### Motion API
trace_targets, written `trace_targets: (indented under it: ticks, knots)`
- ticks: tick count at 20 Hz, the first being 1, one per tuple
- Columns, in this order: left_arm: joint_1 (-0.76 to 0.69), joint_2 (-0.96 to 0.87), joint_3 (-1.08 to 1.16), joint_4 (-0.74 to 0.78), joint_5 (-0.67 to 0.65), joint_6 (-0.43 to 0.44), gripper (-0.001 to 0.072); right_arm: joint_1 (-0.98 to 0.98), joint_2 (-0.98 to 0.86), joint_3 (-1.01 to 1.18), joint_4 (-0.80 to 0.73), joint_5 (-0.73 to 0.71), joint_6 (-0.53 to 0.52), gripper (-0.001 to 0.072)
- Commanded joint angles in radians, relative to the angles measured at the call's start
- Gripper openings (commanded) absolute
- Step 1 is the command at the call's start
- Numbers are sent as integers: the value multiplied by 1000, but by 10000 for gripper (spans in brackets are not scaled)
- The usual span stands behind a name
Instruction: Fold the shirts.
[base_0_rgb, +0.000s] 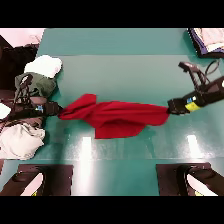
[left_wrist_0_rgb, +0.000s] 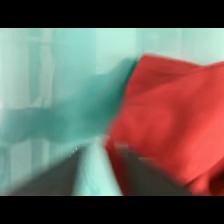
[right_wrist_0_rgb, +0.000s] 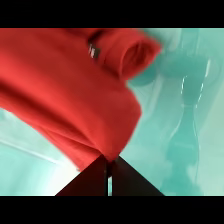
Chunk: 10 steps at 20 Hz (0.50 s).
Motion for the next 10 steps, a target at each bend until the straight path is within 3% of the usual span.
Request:
trace_targets:
  ticks: [1,5,6,10]
  knots:
    - [-2,0,-11,6,-68,36,541,0,128,-164,70,31,2,14]
    - [-2,0,7,-47,-50,39,542,0,246,-293,71,32,26,14]
    - [-2,0,14,-101,-50,83,542,0,259,-313,71,30,26,14]
    - [-3,-52,12,-428,-103,397,543,0,253,-323,73,29,27,14]
